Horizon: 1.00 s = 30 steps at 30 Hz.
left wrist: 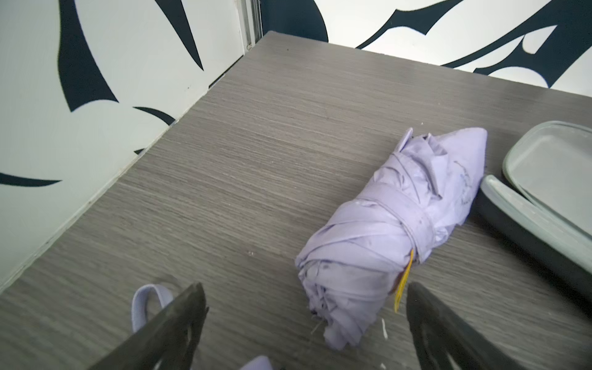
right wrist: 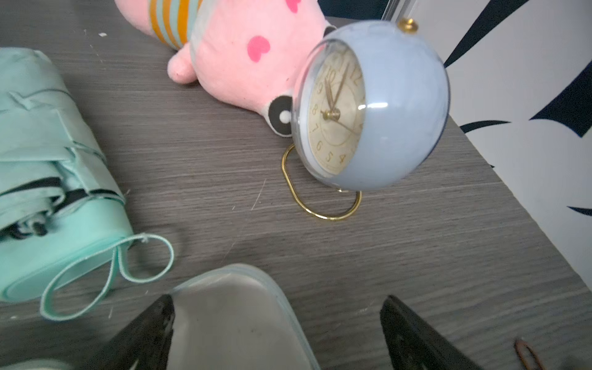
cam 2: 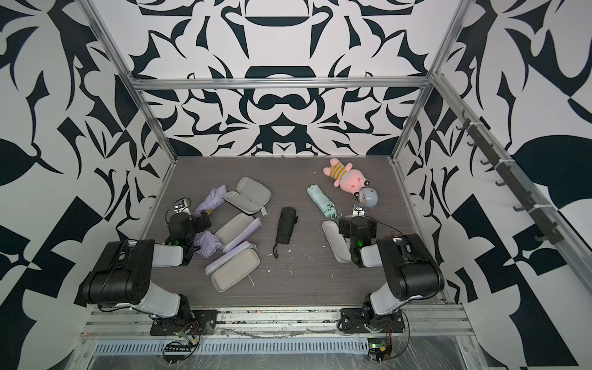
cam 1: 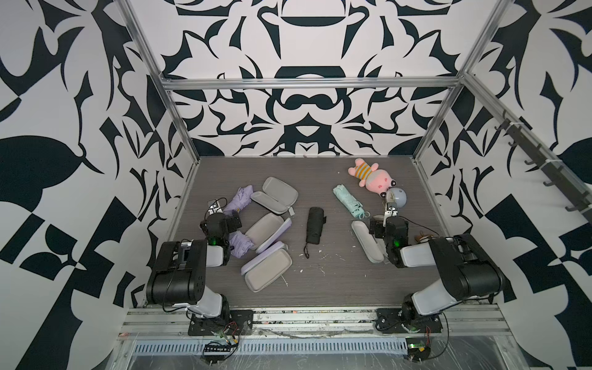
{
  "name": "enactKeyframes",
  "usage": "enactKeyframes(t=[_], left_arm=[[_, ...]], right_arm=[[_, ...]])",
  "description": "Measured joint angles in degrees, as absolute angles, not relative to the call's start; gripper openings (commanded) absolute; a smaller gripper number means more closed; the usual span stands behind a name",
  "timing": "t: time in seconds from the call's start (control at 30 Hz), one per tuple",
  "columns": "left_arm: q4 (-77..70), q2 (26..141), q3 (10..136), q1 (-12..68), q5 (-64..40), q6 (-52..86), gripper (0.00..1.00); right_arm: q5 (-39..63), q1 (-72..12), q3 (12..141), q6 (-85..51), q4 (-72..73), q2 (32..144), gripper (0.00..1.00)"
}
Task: Put umbrellas into zippered umbrella sleeves
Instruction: Move the umbrella sleeve at the center of the board.
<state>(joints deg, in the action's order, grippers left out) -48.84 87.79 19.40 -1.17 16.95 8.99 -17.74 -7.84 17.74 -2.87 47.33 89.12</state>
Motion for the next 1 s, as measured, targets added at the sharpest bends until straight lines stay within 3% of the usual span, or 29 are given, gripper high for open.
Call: enactKeyframes(t=[1.0], left_arm=[[-51.64, 88.33, 19.59, -1.39, 17.74, 8.25, 1.00]], right_arm=[[-17.12, -7.57, 18.52, -0.21, 50.89, 89.34, 1.00]])
